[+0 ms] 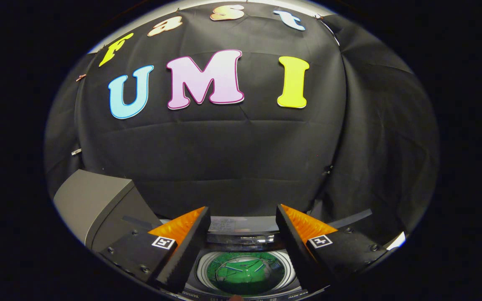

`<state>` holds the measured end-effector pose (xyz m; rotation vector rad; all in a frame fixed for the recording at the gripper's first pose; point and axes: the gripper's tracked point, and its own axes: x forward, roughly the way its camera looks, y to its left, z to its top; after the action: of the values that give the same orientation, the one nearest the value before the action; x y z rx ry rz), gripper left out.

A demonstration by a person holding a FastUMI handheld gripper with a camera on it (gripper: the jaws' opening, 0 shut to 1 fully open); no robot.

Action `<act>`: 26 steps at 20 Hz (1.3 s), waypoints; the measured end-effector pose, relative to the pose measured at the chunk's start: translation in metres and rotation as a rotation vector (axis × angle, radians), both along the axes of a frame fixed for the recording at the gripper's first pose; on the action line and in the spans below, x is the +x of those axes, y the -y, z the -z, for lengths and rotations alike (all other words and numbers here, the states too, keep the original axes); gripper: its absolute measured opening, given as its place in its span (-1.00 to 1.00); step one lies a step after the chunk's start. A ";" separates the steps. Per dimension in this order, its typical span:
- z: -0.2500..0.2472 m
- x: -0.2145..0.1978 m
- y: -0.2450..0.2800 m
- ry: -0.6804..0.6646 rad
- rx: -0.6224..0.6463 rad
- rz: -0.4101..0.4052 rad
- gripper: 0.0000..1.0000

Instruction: Put the clothes into the washing machine and then close the washing machine lid.

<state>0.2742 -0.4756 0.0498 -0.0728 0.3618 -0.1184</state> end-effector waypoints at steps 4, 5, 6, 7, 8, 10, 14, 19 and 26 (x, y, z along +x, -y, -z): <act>0.019 -0.017 0.000 -0.050 0.015 0.018 0.98; 0.032 -0.022 -0.001 -0.092 0.014 0.027 0.98; 0.043 -0.030 -0.001 -0.124 0.006 0.023 0.98; 0.060 -0.037 0.000 -0.151 -0.005 0.019 0.99; 0.076 -0.044 -0.001 -0.177 -0.001 0.013 1.00; 0.096 -0.063 -0.004 -0.223 0.023 0.004 0.99; 0.120 -0.087 0.007 -0.294 0.037 0.024 1.00; 0.097 -0.101 -0.001 -0.266 0.076 0.018 1.00; -0.030 -0.101 -0.001 -0.013 0.083 -0.004 1.00</act>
<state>0.1727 -0.4746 0.0798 0.0080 0.3795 -0.0993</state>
